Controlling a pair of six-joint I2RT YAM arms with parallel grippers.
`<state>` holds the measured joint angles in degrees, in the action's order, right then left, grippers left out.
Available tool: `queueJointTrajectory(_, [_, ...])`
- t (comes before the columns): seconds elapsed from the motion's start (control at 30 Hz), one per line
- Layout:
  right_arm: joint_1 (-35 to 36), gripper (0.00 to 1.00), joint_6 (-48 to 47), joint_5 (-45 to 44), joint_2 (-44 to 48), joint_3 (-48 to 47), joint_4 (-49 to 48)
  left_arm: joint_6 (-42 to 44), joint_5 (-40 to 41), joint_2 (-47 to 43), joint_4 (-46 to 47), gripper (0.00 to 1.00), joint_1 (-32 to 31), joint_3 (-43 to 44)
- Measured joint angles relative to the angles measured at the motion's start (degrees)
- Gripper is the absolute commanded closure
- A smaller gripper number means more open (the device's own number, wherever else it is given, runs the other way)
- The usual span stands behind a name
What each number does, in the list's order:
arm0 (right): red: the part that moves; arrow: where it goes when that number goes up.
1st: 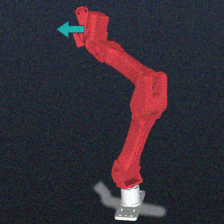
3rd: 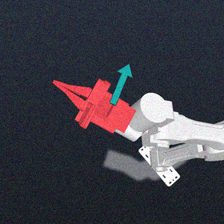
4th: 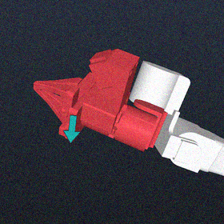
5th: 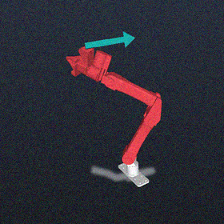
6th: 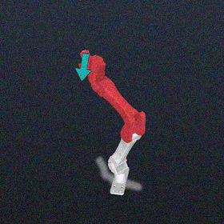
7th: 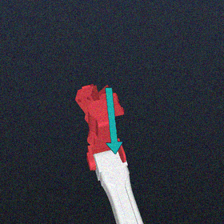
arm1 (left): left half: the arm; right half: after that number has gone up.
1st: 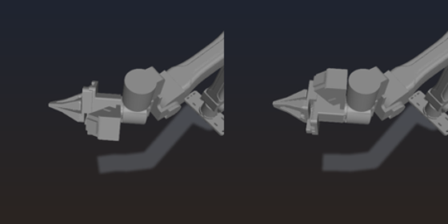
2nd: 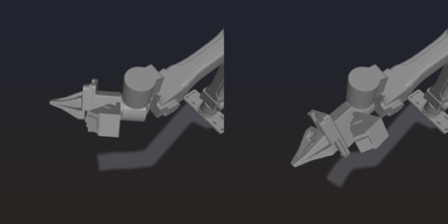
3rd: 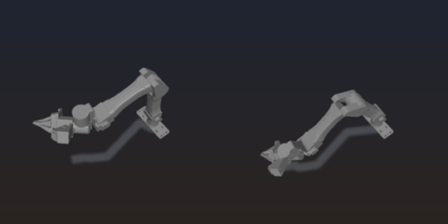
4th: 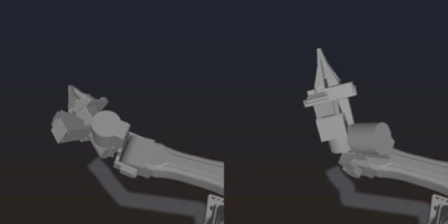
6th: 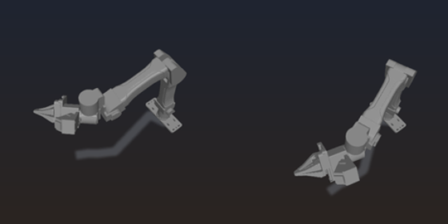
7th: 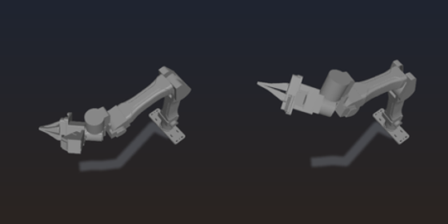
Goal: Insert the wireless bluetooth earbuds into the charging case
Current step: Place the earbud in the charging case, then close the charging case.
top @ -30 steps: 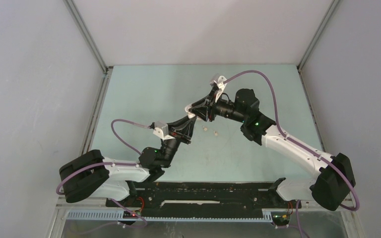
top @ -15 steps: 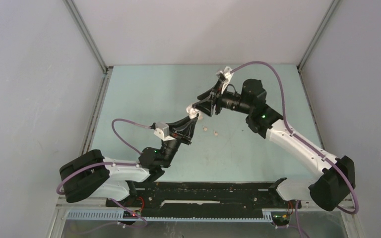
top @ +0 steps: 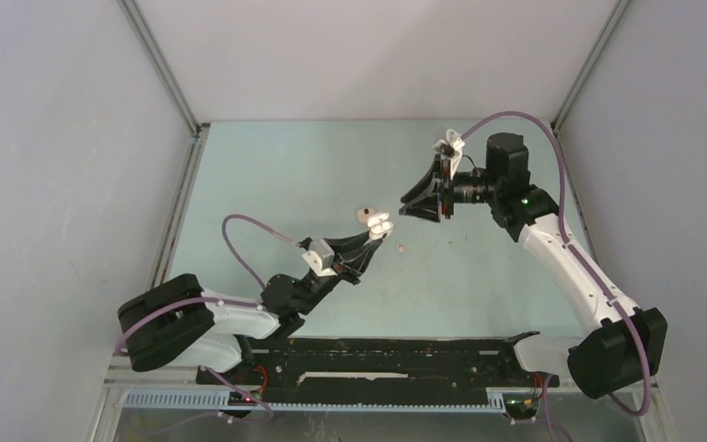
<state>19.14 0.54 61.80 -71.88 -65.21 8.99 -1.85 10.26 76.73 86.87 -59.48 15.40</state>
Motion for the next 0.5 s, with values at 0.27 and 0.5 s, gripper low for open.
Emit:
queueJointTrajectory(0.27, [1.1,0.77,-26.1,5.3,1.7,-1.7,24.3,2.4,-9.7,3.4,0.0,1.00,0.0,-0.2])
queueJointTrajectory(0.5, [5.1,0.47,-41.4,1.7,1.8,-4.0,37.7,3.7,-13.0,6.2,-0.2,1.00,0.0,-0.2])
